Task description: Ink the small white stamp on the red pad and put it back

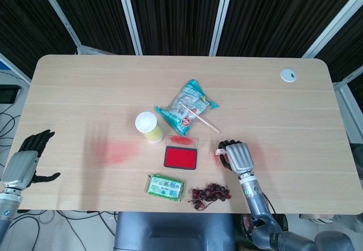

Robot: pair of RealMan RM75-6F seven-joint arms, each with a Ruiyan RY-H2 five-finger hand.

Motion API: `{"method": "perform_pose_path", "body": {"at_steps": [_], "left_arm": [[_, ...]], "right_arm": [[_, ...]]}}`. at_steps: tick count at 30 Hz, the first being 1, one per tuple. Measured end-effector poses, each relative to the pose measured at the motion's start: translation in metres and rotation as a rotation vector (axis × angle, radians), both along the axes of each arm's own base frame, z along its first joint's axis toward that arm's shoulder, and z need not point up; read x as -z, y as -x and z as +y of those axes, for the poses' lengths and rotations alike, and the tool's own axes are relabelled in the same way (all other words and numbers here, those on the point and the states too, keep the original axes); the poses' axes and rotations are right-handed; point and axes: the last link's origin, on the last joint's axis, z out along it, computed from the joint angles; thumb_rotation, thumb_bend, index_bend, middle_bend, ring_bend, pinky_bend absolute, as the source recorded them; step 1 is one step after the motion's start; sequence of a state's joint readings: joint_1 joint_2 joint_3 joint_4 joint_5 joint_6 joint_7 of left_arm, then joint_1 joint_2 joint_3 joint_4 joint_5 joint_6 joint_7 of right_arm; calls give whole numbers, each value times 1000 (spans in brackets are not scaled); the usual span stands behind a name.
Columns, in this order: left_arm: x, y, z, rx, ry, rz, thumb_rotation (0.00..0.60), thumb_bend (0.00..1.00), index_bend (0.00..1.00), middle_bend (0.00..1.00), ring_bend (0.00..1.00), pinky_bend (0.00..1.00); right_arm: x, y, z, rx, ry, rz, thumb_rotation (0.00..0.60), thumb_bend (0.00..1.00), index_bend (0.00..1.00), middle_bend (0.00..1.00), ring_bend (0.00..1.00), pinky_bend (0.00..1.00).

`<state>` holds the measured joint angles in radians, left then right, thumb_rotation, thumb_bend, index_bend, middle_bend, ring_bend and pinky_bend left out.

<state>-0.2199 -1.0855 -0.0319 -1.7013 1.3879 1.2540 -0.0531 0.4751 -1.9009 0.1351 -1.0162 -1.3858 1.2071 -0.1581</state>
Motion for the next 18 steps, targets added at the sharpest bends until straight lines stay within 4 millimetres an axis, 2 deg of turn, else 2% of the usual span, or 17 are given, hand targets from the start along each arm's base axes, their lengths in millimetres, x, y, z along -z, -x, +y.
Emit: {"method": "perform_pose_path", "body": {"at_steps": [18], "left_arm": [[0, 0, 0, -1, 1, -2, 600, 35, 48, 0, 0, 0]], "right_arm": [[0, 1, -1, 6, 2, 13, 600, 556, 676, 487, 447, 520]]}}
